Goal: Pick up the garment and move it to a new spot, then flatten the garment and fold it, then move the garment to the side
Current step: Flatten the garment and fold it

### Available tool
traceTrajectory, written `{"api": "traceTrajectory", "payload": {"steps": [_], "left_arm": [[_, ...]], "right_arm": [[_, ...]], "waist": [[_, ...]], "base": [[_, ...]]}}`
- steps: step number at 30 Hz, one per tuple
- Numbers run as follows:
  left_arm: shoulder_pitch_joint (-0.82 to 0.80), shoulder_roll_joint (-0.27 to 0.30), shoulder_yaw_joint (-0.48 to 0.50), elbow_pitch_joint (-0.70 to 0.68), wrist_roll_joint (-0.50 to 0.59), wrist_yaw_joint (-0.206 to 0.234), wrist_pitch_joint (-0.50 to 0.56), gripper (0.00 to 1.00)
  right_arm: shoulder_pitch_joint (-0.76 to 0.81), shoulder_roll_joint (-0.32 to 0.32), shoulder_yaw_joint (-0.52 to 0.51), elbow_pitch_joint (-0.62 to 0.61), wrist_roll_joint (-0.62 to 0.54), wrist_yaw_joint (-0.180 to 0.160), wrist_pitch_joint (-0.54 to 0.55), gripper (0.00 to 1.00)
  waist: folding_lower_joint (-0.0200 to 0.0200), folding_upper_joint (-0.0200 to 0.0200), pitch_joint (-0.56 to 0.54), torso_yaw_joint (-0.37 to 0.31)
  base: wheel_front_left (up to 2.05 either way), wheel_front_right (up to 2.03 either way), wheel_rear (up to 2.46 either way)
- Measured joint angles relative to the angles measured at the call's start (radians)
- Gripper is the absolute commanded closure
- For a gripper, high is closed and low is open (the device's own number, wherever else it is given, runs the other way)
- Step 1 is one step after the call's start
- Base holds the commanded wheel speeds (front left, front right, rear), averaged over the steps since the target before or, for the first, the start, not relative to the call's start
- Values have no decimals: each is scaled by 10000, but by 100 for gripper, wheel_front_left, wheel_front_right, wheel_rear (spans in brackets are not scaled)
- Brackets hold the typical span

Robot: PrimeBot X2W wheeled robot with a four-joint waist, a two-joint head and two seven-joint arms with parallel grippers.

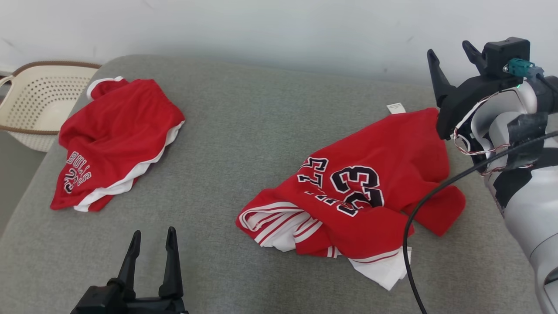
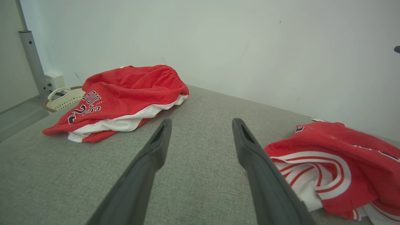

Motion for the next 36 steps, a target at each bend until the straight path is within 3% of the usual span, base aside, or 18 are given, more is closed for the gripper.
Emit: {"api": "traceTrajectory", "payload": {"steps": [11,22,31,36], "left_arm": [[69,-2,230,8,86,-79,0,0],[282,0,357,15,115,-88,0,0],[486,2,399,4,115,-88,0,0],[620,0,364,-12,128,-90,0,0]], "right_arm": [[1463,-337,-259,-2391,943,0,-382,0],[4693,-435,-2088,-5695,-42,0,-384,0],[7612,476,-3891,-8094,-1453,0,-385,0],[8934,1149,-4316,-9135,-2220,0,-385,0]], "waist": [[-1,0,-271,-740],[-2,-1,-622,-1195],[-2,-1,-852,-1367],[-2,-1,-905,-1434]], "base": [[0,0,0],[0,0,0],[0,0,0],[0,0,0]]}}
